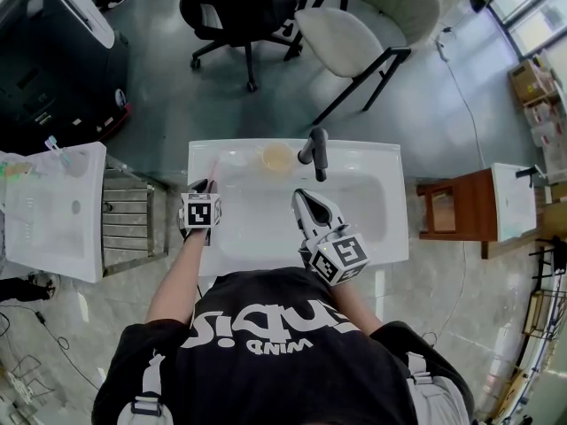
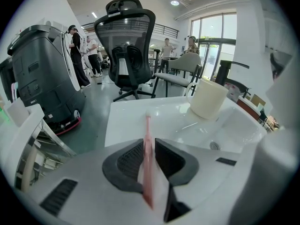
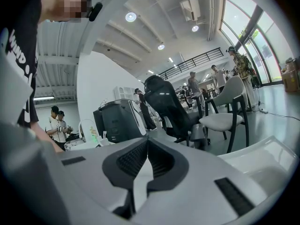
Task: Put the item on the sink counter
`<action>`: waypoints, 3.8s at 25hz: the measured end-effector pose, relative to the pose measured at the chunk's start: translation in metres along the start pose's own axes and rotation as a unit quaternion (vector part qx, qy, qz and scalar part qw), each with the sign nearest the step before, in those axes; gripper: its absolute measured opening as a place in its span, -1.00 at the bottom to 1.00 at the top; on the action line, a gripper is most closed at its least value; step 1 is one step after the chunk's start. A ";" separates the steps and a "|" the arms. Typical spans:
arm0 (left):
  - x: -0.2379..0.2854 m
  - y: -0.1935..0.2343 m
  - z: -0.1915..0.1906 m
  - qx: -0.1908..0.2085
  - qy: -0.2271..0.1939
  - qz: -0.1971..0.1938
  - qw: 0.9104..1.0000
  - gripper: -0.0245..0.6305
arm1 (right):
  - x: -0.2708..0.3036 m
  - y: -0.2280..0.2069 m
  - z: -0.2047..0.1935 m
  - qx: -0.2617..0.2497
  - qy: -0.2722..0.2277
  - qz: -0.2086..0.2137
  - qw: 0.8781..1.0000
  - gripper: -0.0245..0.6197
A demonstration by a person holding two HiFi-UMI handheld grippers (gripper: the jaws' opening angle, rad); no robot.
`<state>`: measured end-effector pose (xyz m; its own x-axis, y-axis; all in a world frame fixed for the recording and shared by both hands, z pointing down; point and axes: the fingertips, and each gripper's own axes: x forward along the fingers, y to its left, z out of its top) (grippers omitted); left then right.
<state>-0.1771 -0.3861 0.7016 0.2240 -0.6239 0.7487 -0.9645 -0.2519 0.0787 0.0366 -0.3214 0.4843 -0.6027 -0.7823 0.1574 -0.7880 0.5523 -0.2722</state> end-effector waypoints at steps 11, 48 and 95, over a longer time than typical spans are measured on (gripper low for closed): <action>-0.004 -0.003 0.004 -0.008 -0.018 -0.002 1.000 -0.51 | -0.002 -0.001 0.000 0.001 0.000 0.003 1.000 -0.87; -0.154 -0.060 0.083 -0.004 -0.203 -0.060 0.977 -0.86 | -0.014 0.007 0.004 -0.007 -0.007 0.013 1.000 -0.86; -0.226 -0.090 0.087 -0.015 -0.298 -0.103 0.949 -0.86 | -0.031 0.021 0.011 -0.029 -0.022 0.024 0.999 -0.87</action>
<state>-0.1286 -0.2868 0.4683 0.4395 -0.8731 0.2110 -0.8929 -0.3989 0.2090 0.0398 -0.2889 0.4633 -0.6352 -0.7655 0.1024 -0.7646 0.6046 -0.2231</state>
